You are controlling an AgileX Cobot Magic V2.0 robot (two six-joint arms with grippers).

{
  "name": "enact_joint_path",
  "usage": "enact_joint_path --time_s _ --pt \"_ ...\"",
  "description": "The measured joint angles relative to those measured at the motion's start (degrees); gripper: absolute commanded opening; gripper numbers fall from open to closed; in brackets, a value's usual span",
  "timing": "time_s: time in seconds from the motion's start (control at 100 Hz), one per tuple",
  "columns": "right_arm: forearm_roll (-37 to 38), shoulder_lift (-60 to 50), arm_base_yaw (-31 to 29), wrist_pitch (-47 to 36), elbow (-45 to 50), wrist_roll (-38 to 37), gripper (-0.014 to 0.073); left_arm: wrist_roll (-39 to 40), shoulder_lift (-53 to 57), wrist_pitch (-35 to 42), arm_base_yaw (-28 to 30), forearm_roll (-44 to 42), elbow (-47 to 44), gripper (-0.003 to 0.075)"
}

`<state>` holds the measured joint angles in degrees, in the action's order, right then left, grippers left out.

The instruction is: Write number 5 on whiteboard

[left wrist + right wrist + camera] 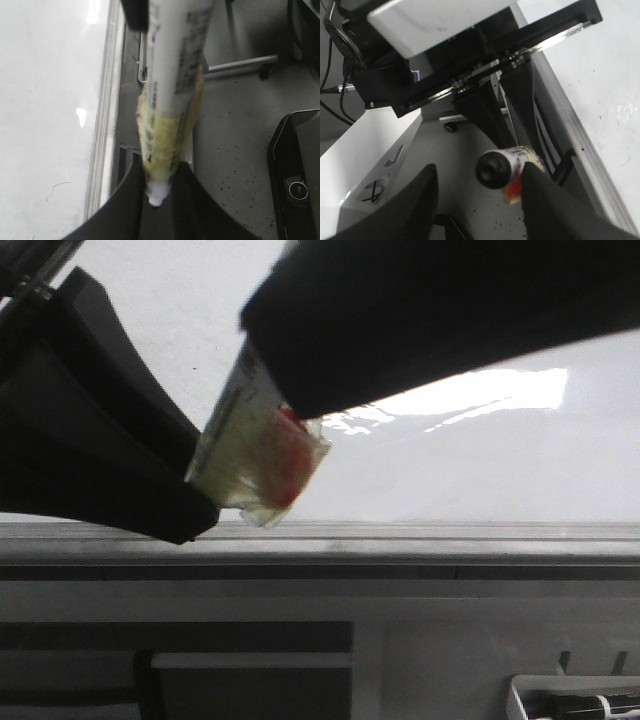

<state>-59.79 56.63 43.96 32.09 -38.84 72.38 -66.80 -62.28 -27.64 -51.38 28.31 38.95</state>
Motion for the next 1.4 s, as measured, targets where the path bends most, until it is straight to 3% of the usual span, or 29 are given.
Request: enact_joint_path --time_s 0.31,0.61,0.71,0.87,1.04,1.14,1.31,1.4 --pt "-1.93 3.38 3.47 -5.89 -1.85 0.00 0.0335 0.00 0.00 0.00 0.00 0.00 0.00 -0.0020" --pt "-2.94 7.36 3.56 -6.07 -2.19 0.00 0.0325 0.00 0.00 -0.02 0.00 -0.14 0.00 -0.0020" --pt "-3.14 8.17 3.56 -6.02 -2.32 0.00 0.0227 -0.13 0.00 -0.25 0.00 -0.14 -0.09 -0.0020" --pt "-2.44 8.71 3.56 -7.08 -2.55 0.67 -0.0062 0.86 0.00 -1.69 -0.12 0.13 -0.53 -0.0020" --pt "-1.42 8.81 3.35 -7.25 -2.55 1.44 -0.0057 2.72 0.00 -2.62 -0.12 0.92 -0.56 -0.0015" --pt "-1.42 8.81 3.35 -7.25 -2.55 1.44 -0.0057 4.93 0.00 -2.51 -0.12 1.02 -0.65 0.0094" --pt "-1.65 7.12 3.35 -7.35 -2.57 1.21 -0.0057 10.17 2.68 -1.02 0.04 -0.13 -0.69 0.0452" --pt "-0.08 5.02 3.45 -7.60 -2.57 0.85 -0.0057 13.94 5.78 0.50 1.08 -0.02 -0.69 0.0501"
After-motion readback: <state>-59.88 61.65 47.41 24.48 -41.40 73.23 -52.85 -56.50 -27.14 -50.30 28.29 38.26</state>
